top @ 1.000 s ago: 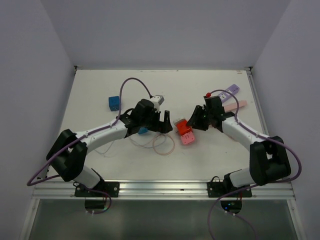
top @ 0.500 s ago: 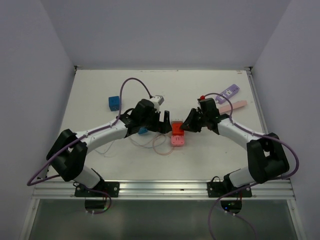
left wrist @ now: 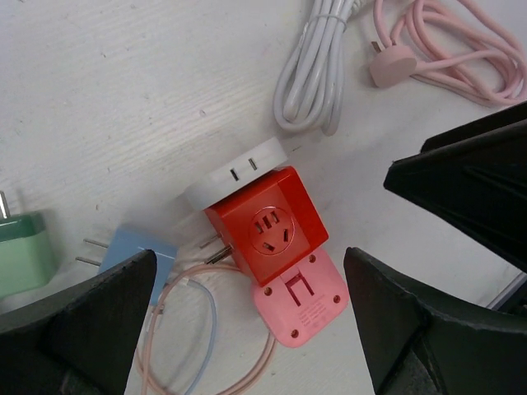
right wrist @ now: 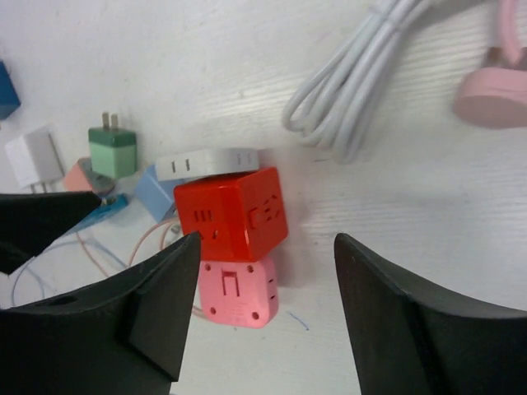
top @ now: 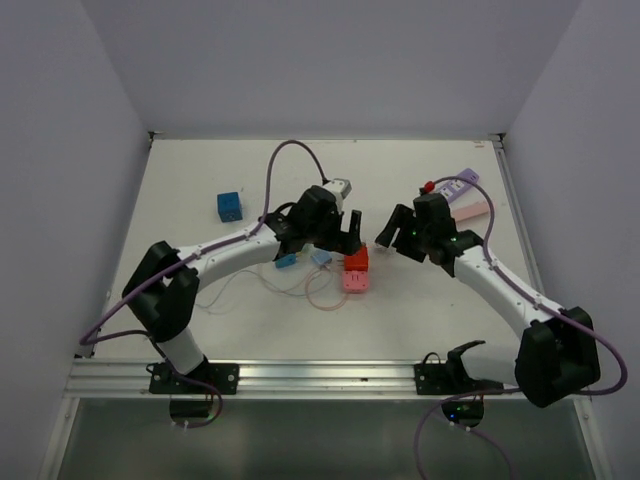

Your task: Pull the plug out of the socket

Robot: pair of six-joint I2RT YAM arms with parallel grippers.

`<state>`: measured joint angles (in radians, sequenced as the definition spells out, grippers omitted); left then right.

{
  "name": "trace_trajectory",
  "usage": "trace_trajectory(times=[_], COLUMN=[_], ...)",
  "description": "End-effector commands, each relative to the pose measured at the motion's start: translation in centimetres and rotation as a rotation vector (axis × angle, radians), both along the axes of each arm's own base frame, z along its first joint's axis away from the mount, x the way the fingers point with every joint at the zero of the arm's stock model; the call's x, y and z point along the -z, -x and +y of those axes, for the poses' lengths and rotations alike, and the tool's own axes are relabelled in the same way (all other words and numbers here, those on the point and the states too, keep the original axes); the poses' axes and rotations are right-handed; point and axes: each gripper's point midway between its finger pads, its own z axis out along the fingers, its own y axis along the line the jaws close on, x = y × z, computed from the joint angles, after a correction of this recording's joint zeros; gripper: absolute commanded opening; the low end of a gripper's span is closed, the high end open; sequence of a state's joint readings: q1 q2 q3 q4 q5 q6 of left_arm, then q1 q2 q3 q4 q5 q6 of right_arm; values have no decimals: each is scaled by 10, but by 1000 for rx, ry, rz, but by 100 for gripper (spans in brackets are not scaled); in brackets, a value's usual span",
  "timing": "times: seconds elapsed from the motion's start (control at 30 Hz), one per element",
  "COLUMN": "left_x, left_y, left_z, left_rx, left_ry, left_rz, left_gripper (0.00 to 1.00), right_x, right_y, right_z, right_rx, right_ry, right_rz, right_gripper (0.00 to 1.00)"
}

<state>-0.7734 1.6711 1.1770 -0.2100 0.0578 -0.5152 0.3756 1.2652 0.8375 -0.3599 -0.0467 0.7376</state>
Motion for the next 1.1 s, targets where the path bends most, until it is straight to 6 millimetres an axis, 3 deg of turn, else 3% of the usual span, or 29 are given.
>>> trace_trajectory(times=[0.0,0.07,0.1,0.2,0.37,0.57,0.67,0.77,0.8,0.93,1.03,1.07], left_x=[13,14,28,36,41,57,60,57,45,35,21,10], left_y=[0,-5,1,0,0,1,0,1,-3,-2,-6,-9], left_z=[-11,-16,-17,-23,-39,-50,-54,-59,-67,-74,-72,-70], left_rx=[4,-12,-4,-8,21,61,100,202,229,429,482,476], left_ry=[-151,-197,-243,-291,-309,-357,-373,-373,-333,-344,-362,-357], left_rz=[-17,-27,-7,-23,-31,-38,-60,-112,-164,-302,-400,-429], left_gripper=[100,99,99,97,91,76,63,59,55,53,59,66], right_x=[-12,-10,-13,-10,-4,-1,0,1,1,2,-3,-5], right_y=[-4,-2,0,3,7,8,8,8,8,8,5,4], right_z=[-41,-50,-52,-58,-60,-64,-67,-67,-68,-66,-57,-53], right_rx=[134,166,176,192,194,200,203,201,205,193,132,96], right_ry=[142,157,154,157,152,142,137,121,117,103,80,78], right_rz=[-51,-55,-66,-67,-54,-54,-54,-54,-57,-59,-79,-88], right_gripper=[71,73,74,75,75,75,75,75,75,74,74,74])
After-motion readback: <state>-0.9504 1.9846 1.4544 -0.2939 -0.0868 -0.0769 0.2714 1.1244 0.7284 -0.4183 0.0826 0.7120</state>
